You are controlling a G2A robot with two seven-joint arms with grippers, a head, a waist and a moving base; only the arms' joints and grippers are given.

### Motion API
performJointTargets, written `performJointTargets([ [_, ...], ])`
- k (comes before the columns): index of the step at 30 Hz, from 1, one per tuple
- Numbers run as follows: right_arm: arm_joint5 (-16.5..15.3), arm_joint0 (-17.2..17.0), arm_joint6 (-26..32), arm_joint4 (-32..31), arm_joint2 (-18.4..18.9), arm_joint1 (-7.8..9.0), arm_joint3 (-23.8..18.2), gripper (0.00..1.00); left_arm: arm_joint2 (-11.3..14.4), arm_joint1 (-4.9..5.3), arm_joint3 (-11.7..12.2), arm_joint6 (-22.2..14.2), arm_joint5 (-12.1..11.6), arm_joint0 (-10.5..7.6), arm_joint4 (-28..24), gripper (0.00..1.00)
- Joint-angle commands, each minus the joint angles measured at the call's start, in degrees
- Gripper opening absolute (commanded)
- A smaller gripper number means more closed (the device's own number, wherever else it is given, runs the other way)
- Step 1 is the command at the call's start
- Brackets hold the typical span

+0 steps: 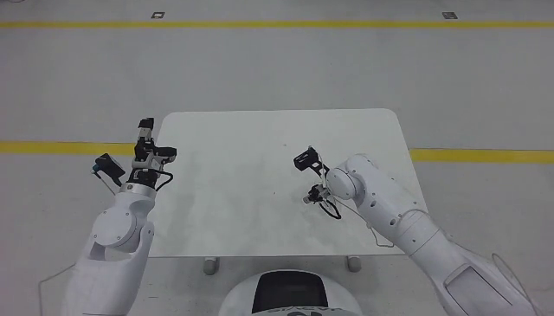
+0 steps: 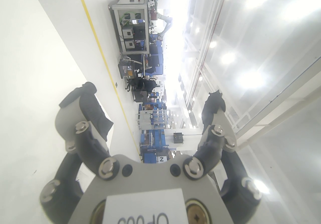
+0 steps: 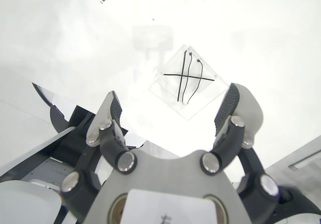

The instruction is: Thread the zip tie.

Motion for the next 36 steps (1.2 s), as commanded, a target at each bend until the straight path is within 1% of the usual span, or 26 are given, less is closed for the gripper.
performJointTargets([
  [1,-0.4,0.0,0.1,0.1,0.0,0.01,0.0,1.0,0.0,0.0,0.0,0.0,0.0,0.0,0.0,1.0],
  [7,-0.4,0.0,0.1,0.1,0.0,0.01,0.0,1.0,0.0,0.0,0.0,0.0,0.0,0.0,0.0,1.0],
  [9,0.4,-0.6,-1.3,-1.0,-0.2,0.0,0.4,1.0,0.0,0.0,0.0,0.0,0.0,0.0,0.0,1.0],
  [12,0.9,-0.6,-1.2,-0.8,-0.4,-0.25,1.0,1.0,0.0,0.0,0.0,0.0,0.0,0.0,0.0,1.0],
  [15,0.2,-0.2,-0.9,-0.5,-0.6,-0.46,1.7,1.0,0.0,0.0,0.0,0.0,0.0,0.0,0.0,1.0],
  [22,0.2,-0.2,-0.9,-0.5,-0.6,-0.46,1.7,1.0,0.0,0.0,0.0,0.0,0.0,0.0,0.0,1.0],
  [24,0.6,-0.8,-2.5,-0.8,-0.5,-0.44,1.7,1.0,0.0,0.0,0.0,0.0,0.0,0.0,0.0,1.0],
  [25,0.2,-1.1,-3.1,-1.0,-0.4,-0.4,1.5,1.0,0.0,0.0,0.0,0.0,0.0,0.0,0.0,1.0],
  [27,-0.3,-1.3,-3.3,-1.0,-0.3,-0.35,1.4,1.0,0.0,0.0,0.0,0.0,0.0,0.0,0.0,1.0],
  [33,-0.3,-1.3,-3.3,-1.0,-0.3,-0.35,1.4,1.0,0.0,0.0,0.0,0.0,0.0,0.0,0.0,1.0],
  [36,-0.3,-1.9,-4.9,-1.1,0.1,-0.27,1.3,1.0,0.0,0.0,0.0,0.0,0.0,0.0,0.0,1.0],
])
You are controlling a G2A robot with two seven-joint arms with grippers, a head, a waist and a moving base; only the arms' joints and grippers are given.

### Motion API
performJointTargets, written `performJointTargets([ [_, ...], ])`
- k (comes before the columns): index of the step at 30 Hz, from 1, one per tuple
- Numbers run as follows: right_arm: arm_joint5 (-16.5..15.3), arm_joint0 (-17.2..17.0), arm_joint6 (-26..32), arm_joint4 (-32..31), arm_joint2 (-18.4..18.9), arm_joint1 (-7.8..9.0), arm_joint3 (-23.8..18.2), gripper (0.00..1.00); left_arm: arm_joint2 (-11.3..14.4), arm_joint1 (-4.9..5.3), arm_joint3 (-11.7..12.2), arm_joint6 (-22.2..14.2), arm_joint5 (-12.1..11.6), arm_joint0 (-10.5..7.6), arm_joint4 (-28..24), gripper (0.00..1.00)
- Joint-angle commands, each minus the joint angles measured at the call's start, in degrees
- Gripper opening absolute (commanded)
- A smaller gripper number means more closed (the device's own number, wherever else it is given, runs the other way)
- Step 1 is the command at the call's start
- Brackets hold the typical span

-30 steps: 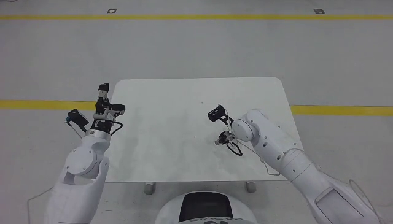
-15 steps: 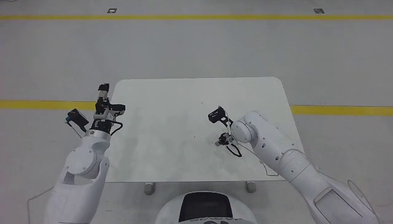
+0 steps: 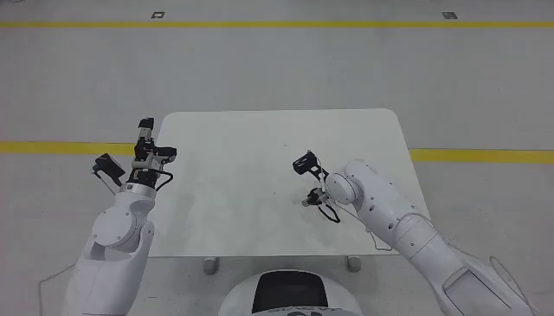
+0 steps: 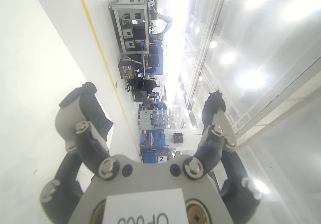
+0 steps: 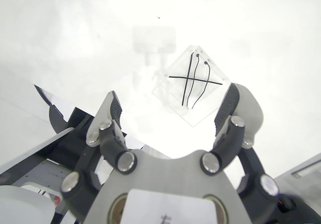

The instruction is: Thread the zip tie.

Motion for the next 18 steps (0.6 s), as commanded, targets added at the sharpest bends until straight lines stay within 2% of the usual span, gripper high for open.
performJointTargets([
  [1,0.2,-0.6,-1.4,-0.5,0.4,0.12,-0.1,1.0,0.0,0.0,0.0,0.0,0.0,0.0,0.0,1.0],
  [13,1.9,-1.9,0.5,-3.2,1.9,0.51,-2.3,1.0,0.0,0.0,0.0,0.0,0.0,0.0,0.0,1.0],
  [17,2.2,-2.1,0.7,-3.6,2.2,0.5,-2.3,0.79,0.0,0.0,0.0,0.0,0.0,0.0,0.0,1.0],
  [18,2.2,-2.1,0.7,-3.6,2.3,0.48,-2.2,0.56,0.0,0.0,0.0,0.0,0.0,0.0,0.0,1.0],
])
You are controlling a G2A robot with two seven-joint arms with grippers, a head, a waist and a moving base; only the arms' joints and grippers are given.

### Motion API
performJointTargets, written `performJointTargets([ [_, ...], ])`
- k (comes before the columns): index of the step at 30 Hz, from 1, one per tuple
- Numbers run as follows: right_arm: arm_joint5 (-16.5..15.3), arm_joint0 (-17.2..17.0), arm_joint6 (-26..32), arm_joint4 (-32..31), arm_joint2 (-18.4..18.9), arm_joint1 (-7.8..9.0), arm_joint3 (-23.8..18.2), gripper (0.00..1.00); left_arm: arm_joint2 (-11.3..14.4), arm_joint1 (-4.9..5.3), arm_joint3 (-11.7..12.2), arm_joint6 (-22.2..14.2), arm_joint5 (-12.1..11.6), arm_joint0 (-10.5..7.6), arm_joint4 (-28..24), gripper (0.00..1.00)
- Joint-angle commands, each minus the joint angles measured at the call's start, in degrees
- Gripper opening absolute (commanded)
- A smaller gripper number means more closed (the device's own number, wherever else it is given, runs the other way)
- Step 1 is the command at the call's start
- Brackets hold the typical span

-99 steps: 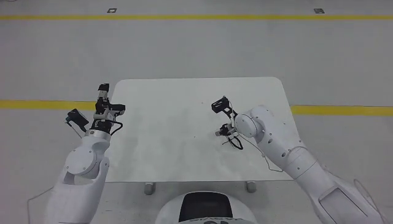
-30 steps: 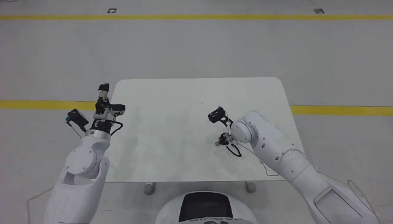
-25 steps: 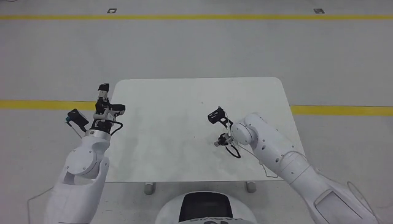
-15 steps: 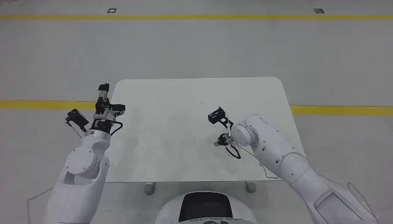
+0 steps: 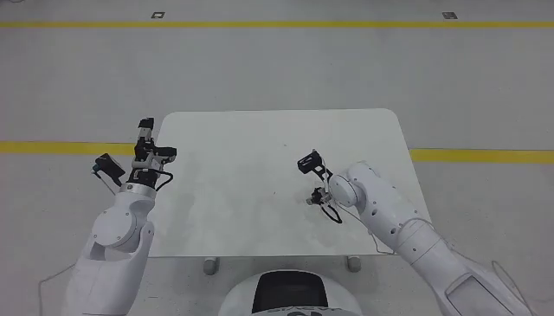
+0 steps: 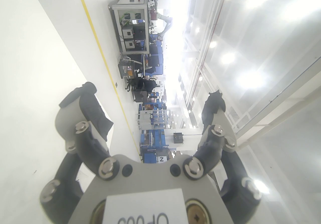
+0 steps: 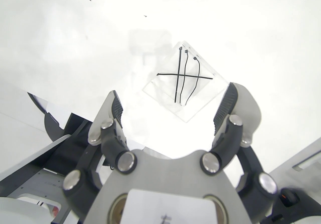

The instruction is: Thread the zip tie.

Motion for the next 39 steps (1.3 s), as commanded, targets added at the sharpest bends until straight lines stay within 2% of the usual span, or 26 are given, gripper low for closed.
performJointTargets([
  [1,-0.1,0.0,-0.1,-0.1,0.0,-0.07,0.2,0.53,0.0,0.0,0.0,0.0,0.0,0.0,0.0,1.0],
  [4,-0.1,-0.1,-0.2,-0.2,0.1,-0.16,0.3,0.42,0.0,0.0,0.0,0.0,0.0,0.0,0.0,1.0],
  [8,-0.4,0.0,-0.1,-0.3,0.1,-0.33,0.8,0.37,0.0,0.0,0.0,0.0,0.0,0.0,0.0,1.0],
  [21,-1.1,1.5,-1.0,1.1,-0.5,-1.41,5.1,0.37,0.0,0.0,0.0,0.0,0.0,0.0,0.0,1.0],
  [31,-0.6,2.2,-1.8,0.6,-1.3,-2.2,7.1,0.29,0.0,0.0,0.0,0.0,0.0,0.0,0.0,1.0],
  [39,-0.2,2.4,-2.3,0.3,-1.4,-2.67,8.2,0.29,0.0,0.0,0.0,0.0,0.0,0.0,0.0,1.0],
])
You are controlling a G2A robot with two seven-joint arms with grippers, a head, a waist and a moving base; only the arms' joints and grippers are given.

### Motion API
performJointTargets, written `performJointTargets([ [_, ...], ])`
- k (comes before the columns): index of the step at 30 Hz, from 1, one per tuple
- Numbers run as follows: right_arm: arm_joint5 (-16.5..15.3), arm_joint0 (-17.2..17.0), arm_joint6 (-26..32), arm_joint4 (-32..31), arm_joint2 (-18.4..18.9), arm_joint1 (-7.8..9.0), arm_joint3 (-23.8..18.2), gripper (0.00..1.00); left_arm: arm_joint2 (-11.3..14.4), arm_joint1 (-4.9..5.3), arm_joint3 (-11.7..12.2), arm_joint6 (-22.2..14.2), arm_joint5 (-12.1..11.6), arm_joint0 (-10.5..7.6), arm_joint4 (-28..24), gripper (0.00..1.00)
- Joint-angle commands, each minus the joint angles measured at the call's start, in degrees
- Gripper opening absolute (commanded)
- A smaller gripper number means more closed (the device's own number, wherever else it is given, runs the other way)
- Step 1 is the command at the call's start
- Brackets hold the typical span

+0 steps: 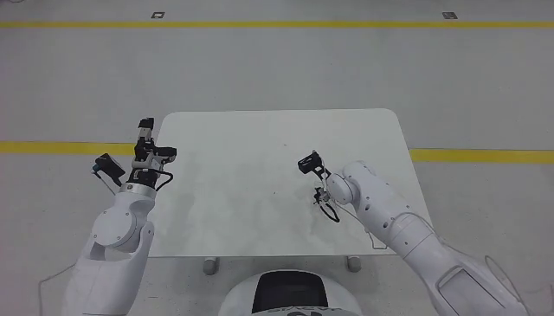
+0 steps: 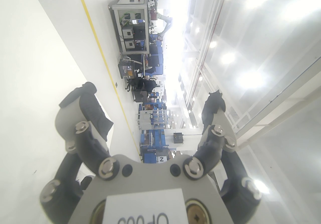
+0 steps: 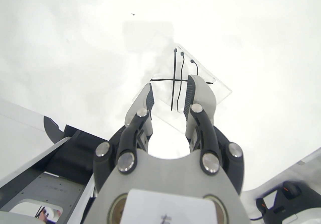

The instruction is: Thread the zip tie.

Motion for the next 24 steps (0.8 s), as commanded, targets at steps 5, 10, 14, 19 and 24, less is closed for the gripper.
performJointTargets([
  [5,0.0,0.1,-0.2,-0.2,-0.4,-0.4,1.0,0.25,0.0,0.0,0.0,0.0,0.0,0.0,0.0,1.0],
  [10,0.1,0.5,-0.6,-0.1,-0.9,-0.94,2.6,0.2,0.0,0.0,0.0,0.0,0.0,0.0,0.0,1.0],
  [14,0.1,0.9,-1.0,0.1,-1.3,-1.38,4.2,0.18,0.0,0.0,0.0,0.0,0.0,0.0,0.0,1.0],
  [19,-0.1,1.7,-1.8,0.4,-1.7,-1.97,6.3,0.18,0.0,0.0,0.0,0.0,0.0,0.0,0.0,1.0],
  [24,-0.7,2.7,-2.8,1.4,-1.9,-2.64,8.7,0.18,0.0,0.0,0.0,0.0,0.0,0.0,0.0,1.0],
])
